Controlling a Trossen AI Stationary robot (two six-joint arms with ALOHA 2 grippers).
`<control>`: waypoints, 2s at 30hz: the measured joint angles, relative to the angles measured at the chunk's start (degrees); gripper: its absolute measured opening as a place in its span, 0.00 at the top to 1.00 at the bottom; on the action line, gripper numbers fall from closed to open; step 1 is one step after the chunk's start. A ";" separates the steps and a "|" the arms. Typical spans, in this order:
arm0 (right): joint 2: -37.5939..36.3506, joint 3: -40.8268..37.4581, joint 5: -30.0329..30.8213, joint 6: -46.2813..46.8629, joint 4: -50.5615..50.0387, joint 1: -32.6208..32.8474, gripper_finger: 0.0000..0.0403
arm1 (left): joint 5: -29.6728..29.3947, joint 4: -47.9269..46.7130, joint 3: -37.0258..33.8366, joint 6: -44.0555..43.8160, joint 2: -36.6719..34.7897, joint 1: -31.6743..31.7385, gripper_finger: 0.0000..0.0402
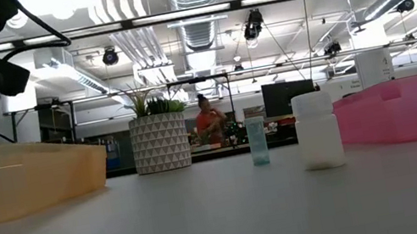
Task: Pick and place medicine bottles into bin by pill shape (circle, oval)
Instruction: Put the blue capsule bottle into the orange bin, then put the blue tablet bottle into the pink bin
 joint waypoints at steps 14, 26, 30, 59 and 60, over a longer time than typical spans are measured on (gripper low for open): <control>0.01 0.00 0.02 -0.16 -0.02 -0.02 0.58 | -0.68 2.54 -3.80 0.19 -0.04 0.04 0.76; -0.01 0.00 0.02 0.01 -0.43 0.00 0.58 | -0.42 2.67 -3.87 1.36 0.06 0.04 0.60; 0.01 0.00 0.02 0.03 -0.42 -0.02 0.58 | -0.28 2.45 -3.87 2.59 -0.20 0.04 0.59; -0.01 0.00 0.00 0.07 0.15 -0.02 0.58 | -0.65 0.99 5.69 1.36 -9.07 0.04 0.58; 0.01 0.00 0.02 0.07 0.15 -0.02 0.58 | -1.80 1.18 6.66 2.33 -9.07 0.04 0.58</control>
